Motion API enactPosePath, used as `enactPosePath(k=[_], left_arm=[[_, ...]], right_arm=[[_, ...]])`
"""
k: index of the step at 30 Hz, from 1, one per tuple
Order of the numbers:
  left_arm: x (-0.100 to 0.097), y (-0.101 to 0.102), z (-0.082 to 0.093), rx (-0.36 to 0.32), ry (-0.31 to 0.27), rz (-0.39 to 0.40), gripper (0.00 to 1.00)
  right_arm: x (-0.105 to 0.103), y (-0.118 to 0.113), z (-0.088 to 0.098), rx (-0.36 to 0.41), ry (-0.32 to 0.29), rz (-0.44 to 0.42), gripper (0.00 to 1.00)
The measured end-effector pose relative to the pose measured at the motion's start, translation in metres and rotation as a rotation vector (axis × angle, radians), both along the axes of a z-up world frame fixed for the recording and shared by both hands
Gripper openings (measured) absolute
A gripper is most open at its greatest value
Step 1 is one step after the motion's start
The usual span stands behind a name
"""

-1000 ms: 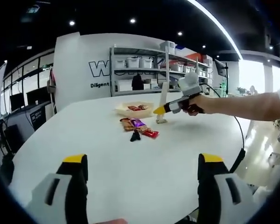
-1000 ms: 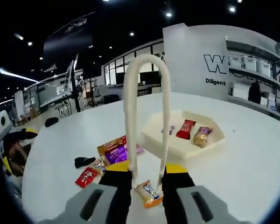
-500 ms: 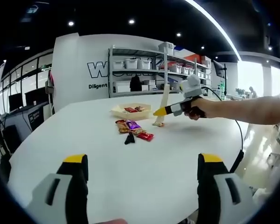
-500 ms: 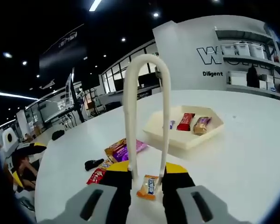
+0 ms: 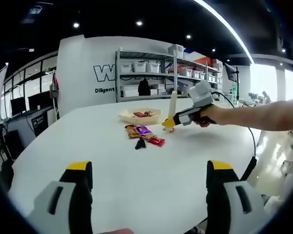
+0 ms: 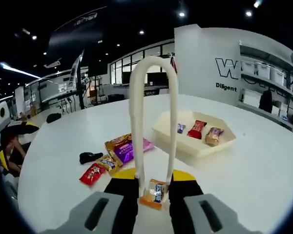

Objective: Place the target food into the container with the food tongs after gripping and lifting it, then release it inside without dropping or visibly crushing the food.

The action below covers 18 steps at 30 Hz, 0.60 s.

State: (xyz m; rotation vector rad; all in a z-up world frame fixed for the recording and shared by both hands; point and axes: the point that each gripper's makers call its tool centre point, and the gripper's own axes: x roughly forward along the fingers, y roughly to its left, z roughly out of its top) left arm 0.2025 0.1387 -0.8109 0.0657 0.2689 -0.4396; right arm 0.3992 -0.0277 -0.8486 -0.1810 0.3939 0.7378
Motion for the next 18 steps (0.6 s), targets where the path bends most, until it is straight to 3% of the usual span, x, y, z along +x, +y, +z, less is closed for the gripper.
enactPosePath(k=[7, 12, 18], left_arm=[[0.000, -0.005, -0.002, -0.004, 0.002, -0.015, 0.95], [0.001, -0.003, -0.006, -0.004, 0.011, -0.016, 0.95], [0.004, 0.000, -0.009, 0.000, 0.008, -0.017, 0.96]], right_arm=[[0.001, 0.000, 0.001, -0.007, -0.011, -0.031, 0.12], [0.004, -0.007, 0.002, 0.088, 0.043, -0.081, 0.12], [0.006, -0.020, 0.013, 0.121, 0.038, -0.112, 0.12]])
